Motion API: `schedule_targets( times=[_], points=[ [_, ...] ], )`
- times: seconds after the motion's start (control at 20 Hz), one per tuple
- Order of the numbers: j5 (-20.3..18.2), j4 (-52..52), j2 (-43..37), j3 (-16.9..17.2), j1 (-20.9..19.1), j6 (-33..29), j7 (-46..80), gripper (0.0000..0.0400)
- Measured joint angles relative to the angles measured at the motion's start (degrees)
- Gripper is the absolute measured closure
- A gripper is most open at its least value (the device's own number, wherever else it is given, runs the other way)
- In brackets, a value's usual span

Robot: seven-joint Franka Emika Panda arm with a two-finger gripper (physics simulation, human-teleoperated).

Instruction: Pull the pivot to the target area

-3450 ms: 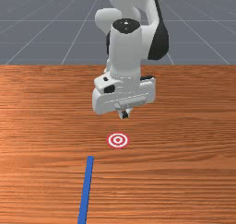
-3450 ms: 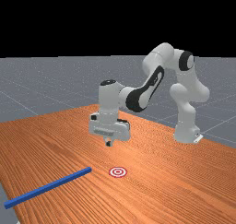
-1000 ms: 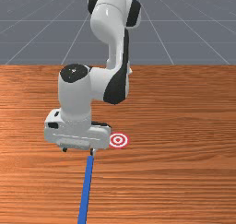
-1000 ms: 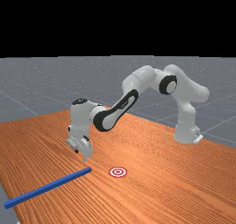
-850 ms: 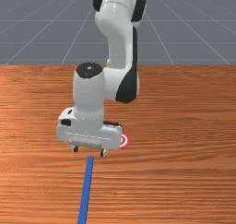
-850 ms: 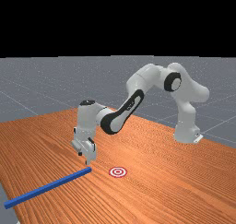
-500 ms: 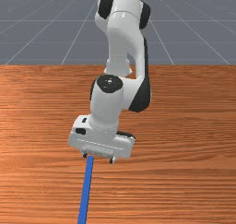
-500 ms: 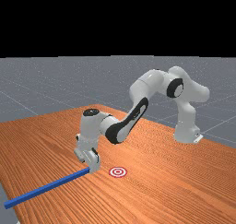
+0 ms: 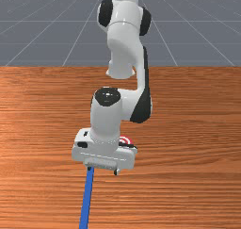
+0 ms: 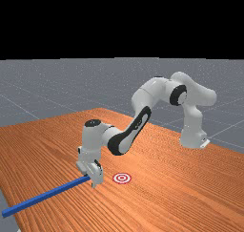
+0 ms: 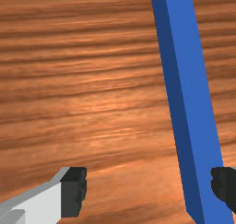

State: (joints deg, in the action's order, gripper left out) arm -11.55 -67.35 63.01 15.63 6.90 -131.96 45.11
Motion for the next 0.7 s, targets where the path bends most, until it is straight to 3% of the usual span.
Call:
schedule_targets(
  times=[0.05, 0.1, 0.15, 0.25, 0.3, 0.4, 0.55, 0.6, 0.7],
  points=[
    [0.55, 6.71, 2.78, -0.04, -0.85, 7.21, 0.39, 0.0],
    [0.54, 4.59, 1.33, 0.09, -0.53, 6.26, 0.26, 0.0],
    [0.03, -1.58, -1.64, 0.18, 0.27, -0.36, -0.12, 0.0],
    [0.41, -1.24, -3.23, 0.5, 0.39, 2.53, -0.1, 0.0],
    [0.92, 2.2, -2.71, 0.65, 0.05, 7.91, 0.1, 0.0],
    [0.15, -6.1, -6.46, 0.8, 1.97, -2.51, 0.78, 0.0],
    [0.4, -6.55, -6.75, 0.82, 3.86, -2.58, 2.65, 0.0],
    [0.99, -0.67, -4.38, 0.58, 3.18, 5.14, 2.63, 0.0],
    [-0.21, -1.36, -4.46, 1.51, 2.62, 3.84, 6.05, 0.0]
  ],
)
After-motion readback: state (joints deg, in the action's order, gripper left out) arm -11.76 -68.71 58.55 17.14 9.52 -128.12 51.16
